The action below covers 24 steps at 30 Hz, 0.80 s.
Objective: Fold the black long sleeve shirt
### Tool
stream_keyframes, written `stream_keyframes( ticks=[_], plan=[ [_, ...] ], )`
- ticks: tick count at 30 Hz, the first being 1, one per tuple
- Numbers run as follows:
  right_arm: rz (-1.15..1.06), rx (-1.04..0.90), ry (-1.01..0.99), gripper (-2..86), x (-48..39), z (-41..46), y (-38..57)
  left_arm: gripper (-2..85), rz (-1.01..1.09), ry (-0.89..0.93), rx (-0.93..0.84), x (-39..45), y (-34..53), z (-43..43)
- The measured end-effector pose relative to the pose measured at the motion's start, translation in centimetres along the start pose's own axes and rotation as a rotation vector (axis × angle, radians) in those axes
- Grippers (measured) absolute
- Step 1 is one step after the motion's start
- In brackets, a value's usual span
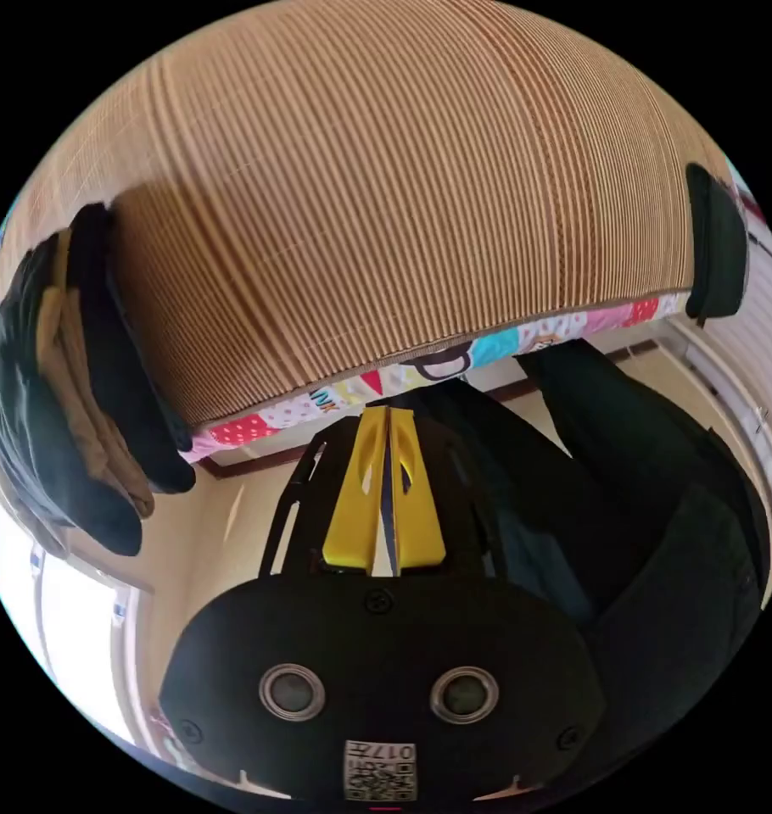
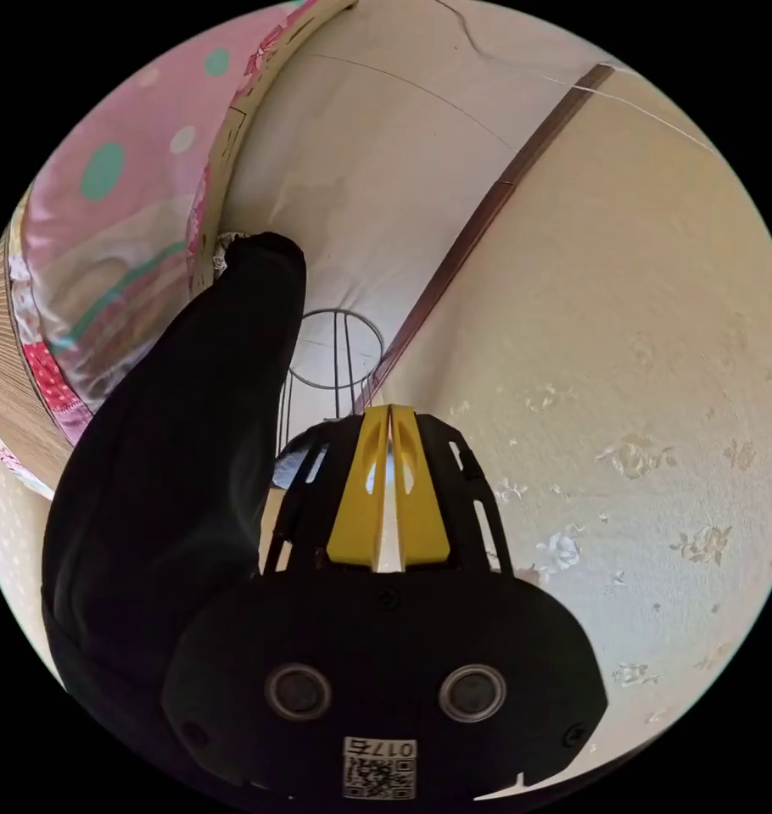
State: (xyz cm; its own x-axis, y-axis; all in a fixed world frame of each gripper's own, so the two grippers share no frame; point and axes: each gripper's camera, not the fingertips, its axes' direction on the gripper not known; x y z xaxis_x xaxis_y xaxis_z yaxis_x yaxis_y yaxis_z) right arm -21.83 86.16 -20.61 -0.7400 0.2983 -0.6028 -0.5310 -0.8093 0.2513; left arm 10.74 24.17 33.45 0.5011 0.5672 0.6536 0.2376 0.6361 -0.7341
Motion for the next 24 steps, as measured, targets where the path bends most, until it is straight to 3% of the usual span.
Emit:
stream_keyframes(
  ticks=[4,8,11,14,17,24],
  plan=[
    [-0.018,0.192,-0.079,0.2,-3.4,-8.1,-0.8,-0.6,-0.194,0.058,0.079,-1.4,6.0,1.4],
    [-0.187,0.465,-0.216,0.2,-9.9,-18.6,0.9,-0.5,-0.095,-0.043,0.150,-1.4,10.5,1.3],
    [-0.337,0.552,-0.154,0.3,-15.8,-23.3,3.7,-0.3,-0.063,-0.189,0.255,-3.5,12.5,-2.4],
    [-0.477,0.596,-0.037,0.3,-21.2,-24.7,7.1,0.0,-0.123,-0.193,0.484,-6.5,15.0,-8.9],
    [-0.568,0.633,-0.014,0.4,-24.2,-23.6,10.2,0.2,-0.212,-0.055,0.679,-9.7,17.4,-13.7],
    [-0.603,0.554,0.039,0.3,-22.8,-18.7,12.9,-0.3,-0.352,0.180,0.657,-11.5,18.0,-11.2]
  ],
)
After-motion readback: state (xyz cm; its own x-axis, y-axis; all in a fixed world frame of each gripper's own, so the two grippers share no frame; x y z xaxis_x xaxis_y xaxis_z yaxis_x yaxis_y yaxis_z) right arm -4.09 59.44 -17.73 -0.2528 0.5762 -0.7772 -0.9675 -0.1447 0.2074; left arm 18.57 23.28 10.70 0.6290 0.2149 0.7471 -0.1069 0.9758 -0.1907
